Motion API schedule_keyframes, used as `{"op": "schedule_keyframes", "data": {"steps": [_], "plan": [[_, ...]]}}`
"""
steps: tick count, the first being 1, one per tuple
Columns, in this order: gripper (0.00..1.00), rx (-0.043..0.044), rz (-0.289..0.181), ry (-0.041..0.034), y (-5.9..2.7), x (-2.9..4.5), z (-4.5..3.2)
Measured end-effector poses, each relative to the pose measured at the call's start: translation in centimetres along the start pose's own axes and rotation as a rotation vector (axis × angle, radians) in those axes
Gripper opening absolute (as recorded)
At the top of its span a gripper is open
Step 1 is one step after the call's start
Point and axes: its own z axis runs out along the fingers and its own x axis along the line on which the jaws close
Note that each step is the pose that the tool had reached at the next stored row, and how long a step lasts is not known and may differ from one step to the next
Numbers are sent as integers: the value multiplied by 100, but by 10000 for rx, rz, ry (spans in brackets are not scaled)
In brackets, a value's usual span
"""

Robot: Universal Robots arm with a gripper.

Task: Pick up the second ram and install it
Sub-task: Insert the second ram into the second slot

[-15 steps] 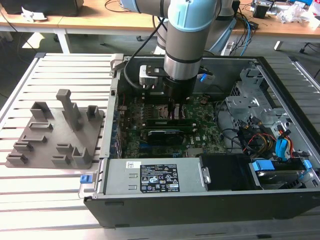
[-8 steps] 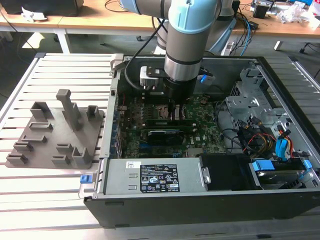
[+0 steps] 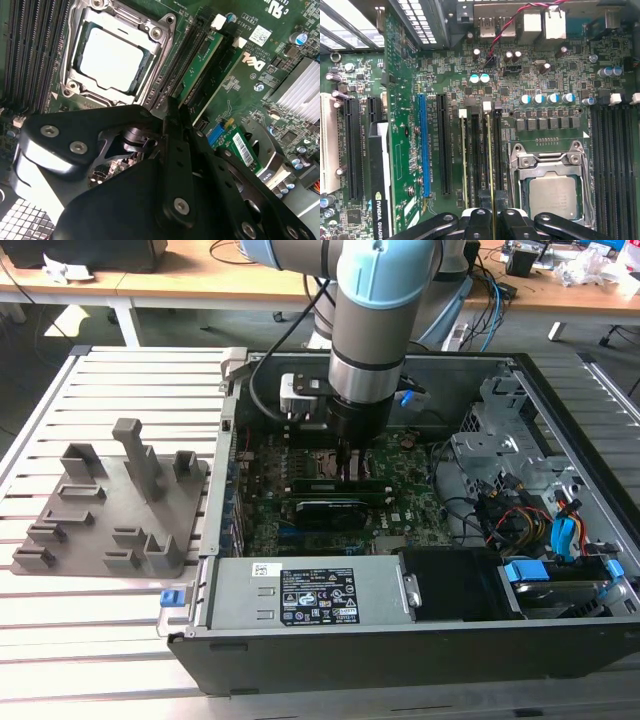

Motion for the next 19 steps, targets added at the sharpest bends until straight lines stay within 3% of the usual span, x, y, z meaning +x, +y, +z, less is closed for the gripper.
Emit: {"op": "schedule_keyframes", "data": {"steps": [9, 10, 11, 13, 17, 19], "plan": [[15, 1, -1, -1, -1, 1, 45], [21, 1, -1, 0, -1, 1, 45], [34, 0, 0, 1, -1, 1, 46], [34, 0, 0, 11, -1, 1, 42], [34, 2, 1, 19, 3, -9, -158], [34, 4, 1, 72, 9, -52, -341]]}}
